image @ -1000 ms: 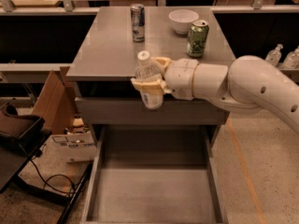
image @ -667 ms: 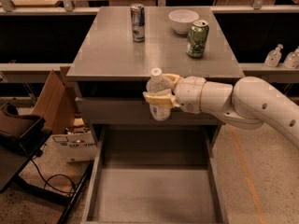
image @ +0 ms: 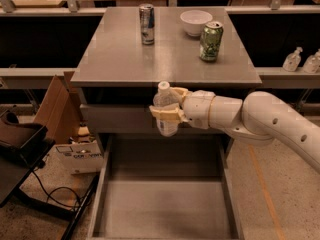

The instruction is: Place blue plastic bottle into middle drawer

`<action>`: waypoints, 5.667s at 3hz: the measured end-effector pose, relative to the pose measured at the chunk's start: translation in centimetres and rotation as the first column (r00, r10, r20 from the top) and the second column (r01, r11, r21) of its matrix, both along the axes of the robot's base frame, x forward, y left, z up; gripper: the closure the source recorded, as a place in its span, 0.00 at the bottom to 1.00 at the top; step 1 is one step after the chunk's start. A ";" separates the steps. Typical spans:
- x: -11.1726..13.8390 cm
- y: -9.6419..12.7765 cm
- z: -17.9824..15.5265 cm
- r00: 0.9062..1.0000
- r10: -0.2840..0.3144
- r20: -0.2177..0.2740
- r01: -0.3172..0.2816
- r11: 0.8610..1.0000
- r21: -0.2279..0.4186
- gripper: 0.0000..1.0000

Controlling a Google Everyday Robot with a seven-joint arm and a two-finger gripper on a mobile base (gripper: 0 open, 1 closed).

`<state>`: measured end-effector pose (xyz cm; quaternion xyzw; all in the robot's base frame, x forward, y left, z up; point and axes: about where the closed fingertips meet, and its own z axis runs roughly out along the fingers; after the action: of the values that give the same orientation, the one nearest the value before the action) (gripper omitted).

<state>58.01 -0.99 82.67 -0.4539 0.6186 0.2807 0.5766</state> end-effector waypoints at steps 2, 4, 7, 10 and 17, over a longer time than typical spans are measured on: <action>-5.0 1.2 -14.1 0.994 -0.018 -0.112 0.026 0.997 0.069 1.00; -4.8 3.7 -23.9 0.989 0.025 -0.148 -0.009 0.994 0.106 1.00; -2.5 6.9 -33.1 0.974 0.092 -0.205 -0.069 0.990 0.120 1.00; -1.2 7.5 -36.4 0.971 0.136 -0.197 -0.110 0.984 0.139 0.82; -7.4 2.5 -31.5 0.928 0.203 -0.312 -0.211 0.977 0.007 0.00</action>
Offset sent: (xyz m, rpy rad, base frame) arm -0.0799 0.0134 -0.2172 0.1085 0.1722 -0.0253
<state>50.58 1.53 51.15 -0.4742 0.6541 0.3998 0.4330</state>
